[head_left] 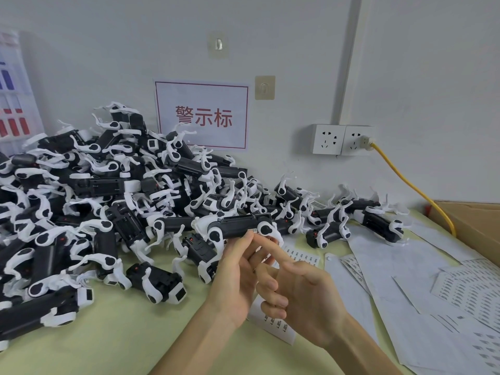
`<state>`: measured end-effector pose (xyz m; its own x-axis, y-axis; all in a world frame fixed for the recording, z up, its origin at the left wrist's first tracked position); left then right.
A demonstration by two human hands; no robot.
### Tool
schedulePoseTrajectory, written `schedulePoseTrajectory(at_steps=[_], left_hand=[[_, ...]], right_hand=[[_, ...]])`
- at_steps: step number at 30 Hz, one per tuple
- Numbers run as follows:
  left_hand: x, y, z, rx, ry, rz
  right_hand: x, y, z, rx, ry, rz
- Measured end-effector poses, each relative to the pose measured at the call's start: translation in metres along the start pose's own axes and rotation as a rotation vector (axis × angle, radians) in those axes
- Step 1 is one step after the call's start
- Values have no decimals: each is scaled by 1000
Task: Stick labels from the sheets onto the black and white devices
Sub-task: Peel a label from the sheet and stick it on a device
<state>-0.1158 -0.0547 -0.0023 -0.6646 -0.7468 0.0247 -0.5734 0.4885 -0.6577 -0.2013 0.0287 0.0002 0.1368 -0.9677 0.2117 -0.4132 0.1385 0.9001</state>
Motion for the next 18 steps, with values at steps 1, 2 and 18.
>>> schedulePoseTrajectory(at_steps=[1, 2, 18], left_hand=[[0, 0, 0, -4, -5, 3], [1, 0, 1, -5, -9, 7], [-1, 2, 0, 30, -56, -17]], right_hand=[[0, 0, 0, -3, -4, -1], [0, 0, 0, -6, -6, -2], [0, -1, -3, 9, -6, -9]])
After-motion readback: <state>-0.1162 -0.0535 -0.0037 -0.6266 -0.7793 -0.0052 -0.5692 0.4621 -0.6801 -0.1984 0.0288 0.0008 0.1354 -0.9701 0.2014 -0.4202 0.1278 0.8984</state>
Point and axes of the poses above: each hand's wrist, its own x-axis towards the middle knuckle, its own z-axis out of the back of the hand, y = z × x, the point moved 3 cm from there along x, towards the middle knuckle, and after that the axes turned 9 degrees about -x, right-handed, at the moved point
